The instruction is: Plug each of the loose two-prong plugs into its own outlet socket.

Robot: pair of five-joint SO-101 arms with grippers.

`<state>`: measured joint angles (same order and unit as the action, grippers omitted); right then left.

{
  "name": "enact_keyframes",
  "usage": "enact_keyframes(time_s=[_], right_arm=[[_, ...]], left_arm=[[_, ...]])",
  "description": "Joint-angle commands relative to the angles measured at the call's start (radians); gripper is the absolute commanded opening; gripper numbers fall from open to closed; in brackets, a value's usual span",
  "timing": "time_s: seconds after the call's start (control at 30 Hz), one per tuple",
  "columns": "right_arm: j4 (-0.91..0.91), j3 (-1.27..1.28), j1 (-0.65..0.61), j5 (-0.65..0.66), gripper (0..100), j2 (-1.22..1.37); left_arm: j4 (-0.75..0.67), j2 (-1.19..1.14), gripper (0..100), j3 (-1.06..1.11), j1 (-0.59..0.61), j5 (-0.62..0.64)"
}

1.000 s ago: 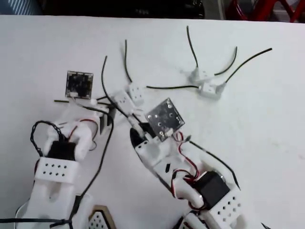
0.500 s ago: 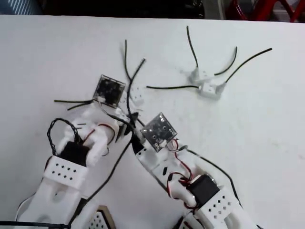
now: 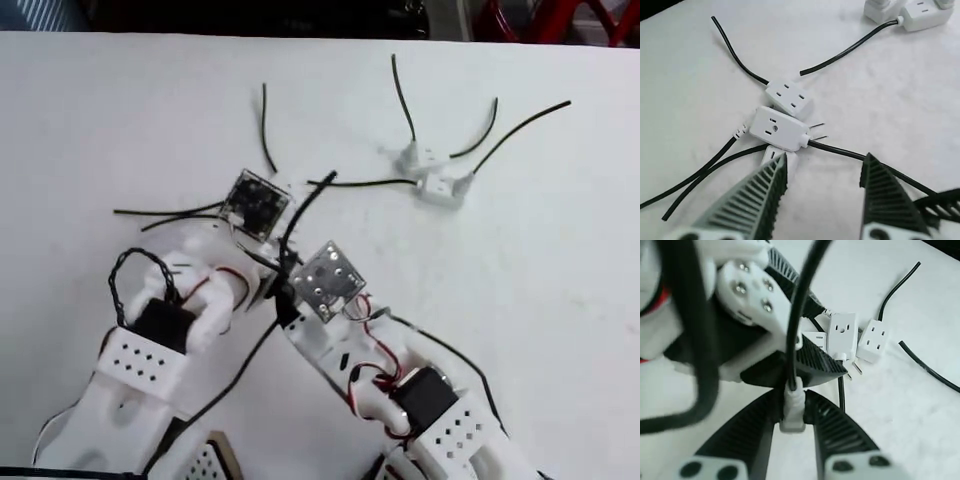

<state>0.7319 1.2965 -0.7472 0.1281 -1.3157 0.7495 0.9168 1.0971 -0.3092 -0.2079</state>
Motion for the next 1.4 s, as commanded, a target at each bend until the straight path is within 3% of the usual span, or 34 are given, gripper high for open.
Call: enact_keyframes(time_s=[0.0, 0.5, 0.7, 0.8, 0.9, 1.03, 1.23, 1.37], right_arm=[[-0.030, 0.002, 0.001, 0.000, 1.6, -0.012], [-0.030, 0.008, 0.002, -0.002, 1.6, -0.012], [-0.054, 0.006, 0.093, -0.006, 1.6, -0.019], [-0.133, 0.014, 0.171, -0.086, 1.6, -0.012], [-0.196, 0.034, 0.228, -0.129, 1.6, -0.012], [-0.263, 0.068, 0.260, -0.130, 1.6, -0.012], [-0.286, 0.083, 0.266, -0.130, 1.6, -0.012], [-0.286, 0.084, 0.266, -0.130, 1.6, -0.012]], left_arm=[[0.015, 0.024, 25, -0.041, -0.042, -0.029], [0.017, 0.024, 25, -0.041, -0.108, -0.037], [-0.002, 0.021, 25, -0.049, 0.125, -0.026], [0.002, 0.015, 25, -0.048, 0.252, 0.015], [0.002, 0.013, 25, -0.049, 0.323, -0.061], [0.028, -0.001, 25, -0.051, 0.328, -0.181], [0.100, -0.269, 36, -0.218, 0.328, -0.226], [0.123, -0.562, 36, -0.390, 0.315, -0.296]])
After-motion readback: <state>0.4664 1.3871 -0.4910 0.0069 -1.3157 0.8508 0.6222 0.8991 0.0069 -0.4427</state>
